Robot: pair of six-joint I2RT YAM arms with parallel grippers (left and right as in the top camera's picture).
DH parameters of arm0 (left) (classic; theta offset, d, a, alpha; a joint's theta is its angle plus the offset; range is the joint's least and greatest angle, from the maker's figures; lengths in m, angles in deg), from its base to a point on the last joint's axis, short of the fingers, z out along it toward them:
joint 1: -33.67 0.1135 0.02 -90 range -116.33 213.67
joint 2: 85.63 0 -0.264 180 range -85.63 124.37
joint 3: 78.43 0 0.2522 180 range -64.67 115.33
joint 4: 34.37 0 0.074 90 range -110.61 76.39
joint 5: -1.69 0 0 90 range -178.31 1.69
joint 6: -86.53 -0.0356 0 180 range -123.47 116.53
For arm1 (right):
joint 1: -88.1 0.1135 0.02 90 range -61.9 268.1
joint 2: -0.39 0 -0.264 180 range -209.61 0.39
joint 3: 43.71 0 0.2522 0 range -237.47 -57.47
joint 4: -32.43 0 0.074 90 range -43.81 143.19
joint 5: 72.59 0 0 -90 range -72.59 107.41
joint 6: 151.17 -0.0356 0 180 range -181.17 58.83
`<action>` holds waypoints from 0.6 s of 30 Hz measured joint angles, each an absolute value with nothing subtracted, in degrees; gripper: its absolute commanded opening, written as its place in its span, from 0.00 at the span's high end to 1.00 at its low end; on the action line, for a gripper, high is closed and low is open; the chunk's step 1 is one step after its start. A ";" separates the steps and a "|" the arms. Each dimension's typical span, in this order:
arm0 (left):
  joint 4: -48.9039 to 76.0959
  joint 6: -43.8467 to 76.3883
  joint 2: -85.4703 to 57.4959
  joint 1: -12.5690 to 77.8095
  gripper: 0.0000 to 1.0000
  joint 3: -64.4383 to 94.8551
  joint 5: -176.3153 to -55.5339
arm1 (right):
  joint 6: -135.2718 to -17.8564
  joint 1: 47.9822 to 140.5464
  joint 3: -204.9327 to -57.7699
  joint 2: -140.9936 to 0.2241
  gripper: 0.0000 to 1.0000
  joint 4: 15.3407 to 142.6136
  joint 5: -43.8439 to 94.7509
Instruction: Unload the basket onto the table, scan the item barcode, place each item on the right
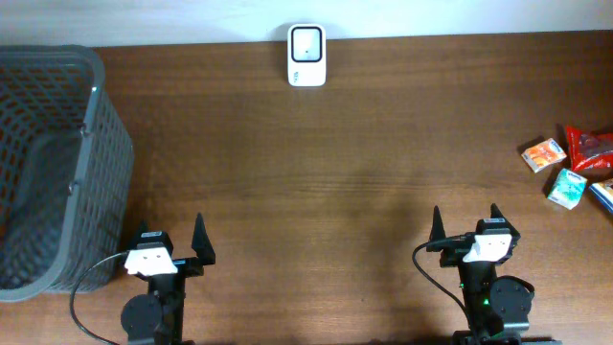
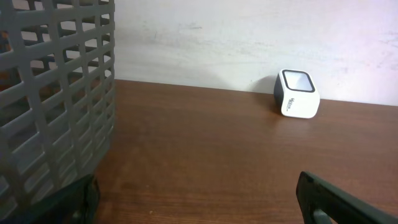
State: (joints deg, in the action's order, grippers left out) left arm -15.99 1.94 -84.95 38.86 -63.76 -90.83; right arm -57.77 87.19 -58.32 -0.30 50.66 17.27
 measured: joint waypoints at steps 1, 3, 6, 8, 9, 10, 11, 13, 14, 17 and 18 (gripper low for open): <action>-15.99 1.94 -84.95 38.86 0.01 -63.76 -90.83 | -57.96 87.19 -58.32 -0.30 0.02 50.66 17.27; -15.97 1.94 -84.95 38.86 0.01 -63.76 -90.83 | -57.99 87.19 -58.32 -0.30 0.02 50.66 17.27; -15.99 1.94 -84.95 38.86 0.01 -63.76 -90.83 | -58.07 87.19 -58.32 -0.30 0.02 50.64 17.27; -15.99 1.94 -84.95 38.86 0.01 -63.76 -90.83 | -58.16 87.19 -58.32 -0.30 0.02 50.66 17.27; -15.99 1.94 -84.95 38.86 0.01 -63.76 -90.83 | -58.16 87.19 -58.32 -0.30 0.02 50.64 17.27; -15.99 1.94 -84.95 38.86 0.01 -63.76 -90.83 | -58.18 87.19 -58.32 -0.30 0.02 50.66 17.27; -15.97 1.94 -84.95 38.86 0.01 -63.76 -90.83 | -58.16 87.19 -58.32 -0.30 0.01 50.66 17.27; -15.99 1.94 -84.95 38.86 0.01 -63.76 -90.83 | -58.16 87.19 -58.32 -0.30 0.02 50.64 17.27; -15.97 1.94 -84.95 38.86 0.01 -63.76 -90.83 | -58.16 87.19 -58.32 -0.30 0.01 50.66 17.27; -15.99 1.94 -84.95 38.86 0.01 -63.76 -90.83 | -58.18 87.19 -58.32 -0.30 0.01 50.64 17.27; -15.99 1.94 -84.95 38.86 0.01 -63.76 -90.83 | -58.20 87.19 -58.32 -0.30 0.02 50.66 17.27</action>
